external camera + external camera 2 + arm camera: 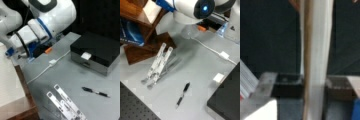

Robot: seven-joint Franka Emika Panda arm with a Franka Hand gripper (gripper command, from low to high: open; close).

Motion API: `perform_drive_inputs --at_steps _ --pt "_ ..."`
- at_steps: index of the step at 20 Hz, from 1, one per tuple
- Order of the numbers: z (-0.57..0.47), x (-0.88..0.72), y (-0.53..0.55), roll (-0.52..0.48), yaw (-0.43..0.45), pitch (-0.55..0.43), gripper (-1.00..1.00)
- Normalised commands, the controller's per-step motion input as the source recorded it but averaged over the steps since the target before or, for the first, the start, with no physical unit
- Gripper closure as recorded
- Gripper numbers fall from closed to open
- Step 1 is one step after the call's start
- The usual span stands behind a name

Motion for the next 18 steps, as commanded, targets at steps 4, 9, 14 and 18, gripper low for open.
perform_drive_inputs --at_steps 4,9,14,18 --pt "0.07 0.24 0.07 0.2 -0.121 0.043 1.0" --pt "0.11 0.26 0.24 0.153 -0.093 0.079 1.0" --pt "0.16 0.24 0.35 0.098 -0.073 0.118 1.0" --pt "0.23 0.23 0.37 0.032 -0.068 0.165 1.0"
